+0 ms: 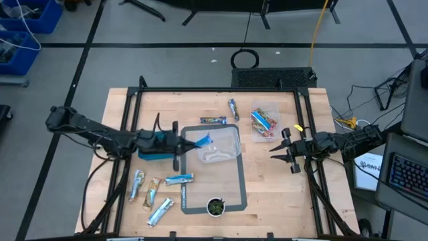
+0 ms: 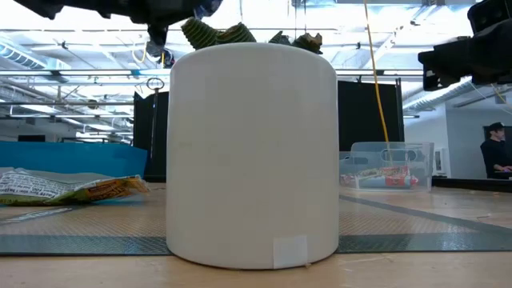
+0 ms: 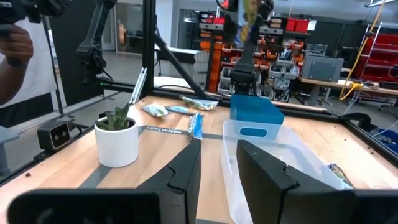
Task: Pick and place Granola Bars by type
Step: Put the blue granola bar into the left transparent bin
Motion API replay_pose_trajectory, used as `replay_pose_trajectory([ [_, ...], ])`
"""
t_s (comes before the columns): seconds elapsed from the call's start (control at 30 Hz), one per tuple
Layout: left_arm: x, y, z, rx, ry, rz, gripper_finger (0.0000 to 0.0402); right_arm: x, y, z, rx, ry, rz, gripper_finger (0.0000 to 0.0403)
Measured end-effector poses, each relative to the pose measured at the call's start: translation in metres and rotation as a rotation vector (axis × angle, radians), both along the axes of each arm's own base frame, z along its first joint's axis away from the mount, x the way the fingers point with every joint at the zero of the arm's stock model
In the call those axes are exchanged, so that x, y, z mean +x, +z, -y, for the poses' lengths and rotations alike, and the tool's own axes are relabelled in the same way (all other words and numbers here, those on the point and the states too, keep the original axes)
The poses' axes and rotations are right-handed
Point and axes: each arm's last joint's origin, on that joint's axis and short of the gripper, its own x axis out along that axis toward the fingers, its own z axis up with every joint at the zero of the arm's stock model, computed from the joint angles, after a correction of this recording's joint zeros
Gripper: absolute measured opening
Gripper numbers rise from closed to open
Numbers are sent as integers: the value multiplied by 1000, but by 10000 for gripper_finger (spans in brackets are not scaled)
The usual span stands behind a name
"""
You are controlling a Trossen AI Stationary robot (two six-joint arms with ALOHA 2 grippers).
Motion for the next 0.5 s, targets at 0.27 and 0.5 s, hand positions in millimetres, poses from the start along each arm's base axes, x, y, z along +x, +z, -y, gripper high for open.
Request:
replay_pose_trajectory([
  [0.27, -3, 5, 14, 26, -57, 46, 1, 0, 0, 0, 0, 0, 2, 96],
  [0.5, -4, 4, 16, -43, -63, 46, 1, 0, 0, 0, 1, 1, 3, 96],
])
